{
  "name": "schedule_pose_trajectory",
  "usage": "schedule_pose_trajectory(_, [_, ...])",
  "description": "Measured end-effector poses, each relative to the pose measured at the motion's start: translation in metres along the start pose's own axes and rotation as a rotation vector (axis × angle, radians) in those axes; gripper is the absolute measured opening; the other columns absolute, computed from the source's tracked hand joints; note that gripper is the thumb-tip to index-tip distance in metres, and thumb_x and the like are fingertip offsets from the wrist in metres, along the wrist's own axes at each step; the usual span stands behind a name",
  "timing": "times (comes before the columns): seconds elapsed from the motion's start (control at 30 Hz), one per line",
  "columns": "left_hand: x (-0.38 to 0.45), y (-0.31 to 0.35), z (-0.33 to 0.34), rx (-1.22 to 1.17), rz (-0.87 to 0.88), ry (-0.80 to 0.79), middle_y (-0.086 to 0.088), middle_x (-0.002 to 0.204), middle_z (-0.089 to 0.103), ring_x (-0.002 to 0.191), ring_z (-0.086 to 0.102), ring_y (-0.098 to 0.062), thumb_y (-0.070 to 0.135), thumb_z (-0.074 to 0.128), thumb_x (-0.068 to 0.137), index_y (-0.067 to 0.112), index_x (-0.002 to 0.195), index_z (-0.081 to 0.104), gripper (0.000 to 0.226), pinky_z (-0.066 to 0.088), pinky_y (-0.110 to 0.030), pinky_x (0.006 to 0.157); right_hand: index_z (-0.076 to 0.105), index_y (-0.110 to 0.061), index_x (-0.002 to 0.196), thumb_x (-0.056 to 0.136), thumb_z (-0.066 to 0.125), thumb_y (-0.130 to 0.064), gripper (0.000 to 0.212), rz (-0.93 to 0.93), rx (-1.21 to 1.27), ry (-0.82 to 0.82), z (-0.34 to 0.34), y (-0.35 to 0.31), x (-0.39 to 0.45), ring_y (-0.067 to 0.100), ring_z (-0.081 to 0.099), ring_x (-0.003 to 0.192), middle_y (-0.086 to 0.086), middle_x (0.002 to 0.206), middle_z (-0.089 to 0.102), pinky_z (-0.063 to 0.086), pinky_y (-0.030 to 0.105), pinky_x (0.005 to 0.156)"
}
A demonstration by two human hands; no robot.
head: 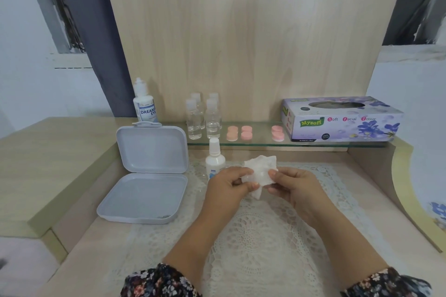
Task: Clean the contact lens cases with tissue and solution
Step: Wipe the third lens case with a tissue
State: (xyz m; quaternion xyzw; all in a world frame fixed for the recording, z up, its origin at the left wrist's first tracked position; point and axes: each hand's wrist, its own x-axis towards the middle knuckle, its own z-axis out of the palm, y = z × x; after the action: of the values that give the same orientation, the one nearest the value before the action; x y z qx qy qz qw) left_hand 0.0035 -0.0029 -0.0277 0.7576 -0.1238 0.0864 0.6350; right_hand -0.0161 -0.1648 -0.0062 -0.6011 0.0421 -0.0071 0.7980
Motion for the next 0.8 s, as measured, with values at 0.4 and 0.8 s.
schedule_pose_trajectory(0.4, [0.003, -0.008, 0.0, 0.233, 0.138, -0.142, 0.012, 0.105, 0.057, 0.102, 0.052, -0.002, 0.008, 0.076, 0.077, 0.015, 0.101, 0.074, 0.025, 0.047, -0.019, 0.09, 0.065, -0.027, 0.066, 0.08, 0.066, -0.001, 0.029, -0.573, -1.125, -0.038, -0.01, -0.001, -0.004, -0.001, 0.056, 0.078, -0.012, 0.073, 0.061, 0.039, 0.007, 0.066])
schedule_pose_trajectory(0.8, [-0.001, -0.007, 0.005, 0.291, 0.204, -0.034, 0.026, 0.107, 0.043, 0.118, 0.039, -0.007, 0.017, 0.077, 0.079, 0.03, 0.103, 0.074, 0.028, 0.043, -0.027, 0.099, 0.071, -0.017, 0.067, 0.078, 0.068, -0.004, 0.017, -0.312, -0.792, 0.237, 0.002, 0.001, -0.006, 0.006, 0.062, 0.064, -0.006, 0.067, 0.067, 0.051, 0.021, 0.063])
